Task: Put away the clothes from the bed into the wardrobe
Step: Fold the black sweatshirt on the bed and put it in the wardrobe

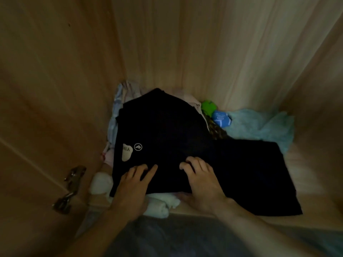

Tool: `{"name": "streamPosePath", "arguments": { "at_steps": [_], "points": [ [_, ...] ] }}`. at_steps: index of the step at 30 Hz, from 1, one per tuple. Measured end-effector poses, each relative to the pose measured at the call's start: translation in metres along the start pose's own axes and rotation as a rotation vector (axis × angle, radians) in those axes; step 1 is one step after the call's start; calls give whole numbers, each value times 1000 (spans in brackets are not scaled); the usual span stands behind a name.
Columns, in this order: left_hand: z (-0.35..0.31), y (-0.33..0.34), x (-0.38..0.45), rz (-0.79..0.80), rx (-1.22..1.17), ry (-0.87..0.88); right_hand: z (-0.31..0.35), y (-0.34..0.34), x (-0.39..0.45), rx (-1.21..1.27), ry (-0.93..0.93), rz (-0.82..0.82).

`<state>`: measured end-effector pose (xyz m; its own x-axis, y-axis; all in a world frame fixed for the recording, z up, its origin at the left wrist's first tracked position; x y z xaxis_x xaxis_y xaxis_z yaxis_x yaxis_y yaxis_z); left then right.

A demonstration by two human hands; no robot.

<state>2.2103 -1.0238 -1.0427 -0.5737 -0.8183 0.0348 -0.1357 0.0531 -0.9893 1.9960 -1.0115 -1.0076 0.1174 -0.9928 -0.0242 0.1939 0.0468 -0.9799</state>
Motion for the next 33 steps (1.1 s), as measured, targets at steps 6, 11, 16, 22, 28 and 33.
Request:
{"name": "streamPosePath", "arguments": {
  "at_steps": [6, 11, 16, 22, 28, 33],
  "points": [
    [-8, -72, 45, -293, 11, -36, 12, -42, 32, 47, 65, -277],
    [38, -36, 102, -155, 147, -59, 12, -12, 83, 5, 125, -173],
    [52, -3, 111, -217, 90, -54, 4, 11, 95, -4, 104, -151],
    [53, -4, 112, -196, 78, -64, 6, 10, 97, 26, 109, -97],
    [47, -20, 114, -14, 90, -109, 2, 12, 102, 22, 133, -49],
    [15, -31, 82, 31, -45, -167, 3, -5, 85, 33, 86, 5]
  ]
}}
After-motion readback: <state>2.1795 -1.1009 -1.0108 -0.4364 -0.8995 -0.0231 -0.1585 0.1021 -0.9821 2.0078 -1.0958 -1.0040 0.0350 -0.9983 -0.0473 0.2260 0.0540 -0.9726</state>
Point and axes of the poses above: each hand's wrist, its own x-axis towards the middle knuckle, its own y-axis out of the palm, z = x × y, the point moved 4 cm from there along x, towards the middle knuckle, and after that the axes turned 11 degrees about y, right-handed, at the moved point
